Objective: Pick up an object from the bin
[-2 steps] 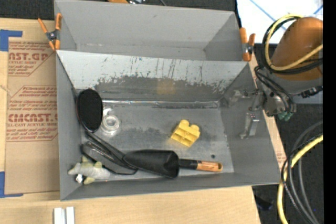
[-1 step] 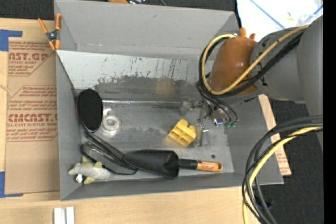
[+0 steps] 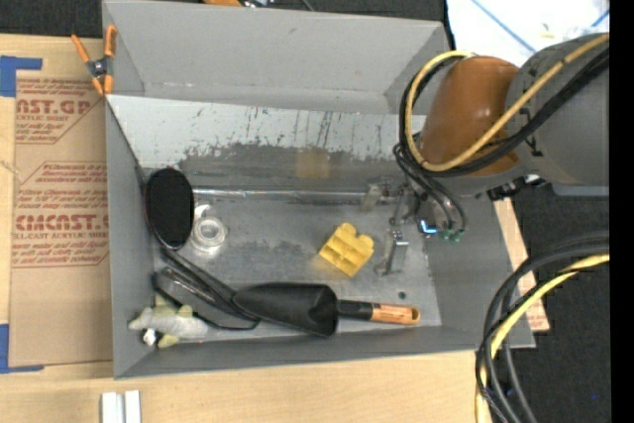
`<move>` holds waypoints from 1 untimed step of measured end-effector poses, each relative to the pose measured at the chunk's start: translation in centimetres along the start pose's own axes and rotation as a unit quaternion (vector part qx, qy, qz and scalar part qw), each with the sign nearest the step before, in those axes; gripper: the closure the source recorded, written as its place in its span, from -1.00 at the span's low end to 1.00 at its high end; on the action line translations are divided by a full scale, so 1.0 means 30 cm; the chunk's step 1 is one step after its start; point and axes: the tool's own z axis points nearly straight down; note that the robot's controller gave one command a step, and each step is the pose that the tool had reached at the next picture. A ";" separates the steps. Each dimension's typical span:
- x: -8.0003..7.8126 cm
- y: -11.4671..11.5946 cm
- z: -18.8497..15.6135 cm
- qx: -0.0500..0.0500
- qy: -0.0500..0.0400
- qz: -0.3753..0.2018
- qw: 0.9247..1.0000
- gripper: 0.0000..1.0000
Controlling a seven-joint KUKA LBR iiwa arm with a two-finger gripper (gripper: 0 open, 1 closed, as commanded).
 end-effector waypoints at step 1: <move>0.007 0.071 0.111 -0.003 0.007 0.000 1.000 -1.00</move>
Offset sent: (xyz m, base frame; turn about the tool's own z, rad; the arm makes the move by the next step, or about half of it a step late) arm 0.0186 0.0280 -0.0625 -0.1279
